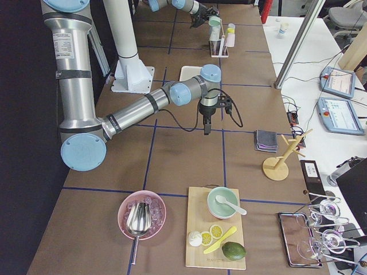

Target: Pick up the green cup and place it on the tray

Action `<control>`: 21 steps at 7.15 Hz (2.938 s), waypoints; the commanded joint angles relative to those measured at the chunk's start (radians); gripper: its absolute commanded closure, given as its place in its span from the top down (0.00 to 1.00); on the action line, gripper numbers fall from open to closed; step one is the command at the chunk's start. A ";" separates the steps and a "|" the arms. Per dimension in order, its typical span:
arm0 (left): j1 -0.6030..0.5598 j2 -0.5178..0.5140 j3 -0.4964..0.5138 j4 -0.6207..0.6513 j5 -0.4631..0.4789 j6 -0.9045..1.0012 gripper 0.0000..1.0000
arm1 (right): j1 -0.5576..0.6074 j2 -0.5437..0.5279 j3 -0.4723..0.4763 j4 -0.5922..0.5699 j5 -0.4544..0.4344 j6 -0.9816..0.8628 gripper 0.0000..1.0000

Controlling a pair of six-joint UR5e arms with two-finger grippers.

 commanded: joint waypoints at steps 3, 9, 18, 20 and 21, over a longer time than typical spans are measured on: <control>0.023 0.012 -0.040 -0.104 -0.181 -0.337 0.34 | -0.001 0.000 0.003 0.000 -0.001 -0.001 1.00; 0.098 0.102 -0.042 -0.519 -0.170 -0.669 0.30 | 0.001 0.000 0.006 0.000 -0.001 -0.001 1.00; 0.230 0.098 0.296 -1.368 -0.087 -0.818 0.18 | 0.021 -0.006 -0.003 -0.001 -0.001 -0.003 1.00; 0.175 0.070 0.344 -1.467 -0.223 -0.715 0.19 | 0.021 -0.006 -0.010 -0.001 -0.001 -0.003 1.00; 0.175 0.015 0.486 -1.617 -0.231 -0.715 0.19 | 0.027 -0.006 -0.011 -0.001 -0.001 -0.004 1.00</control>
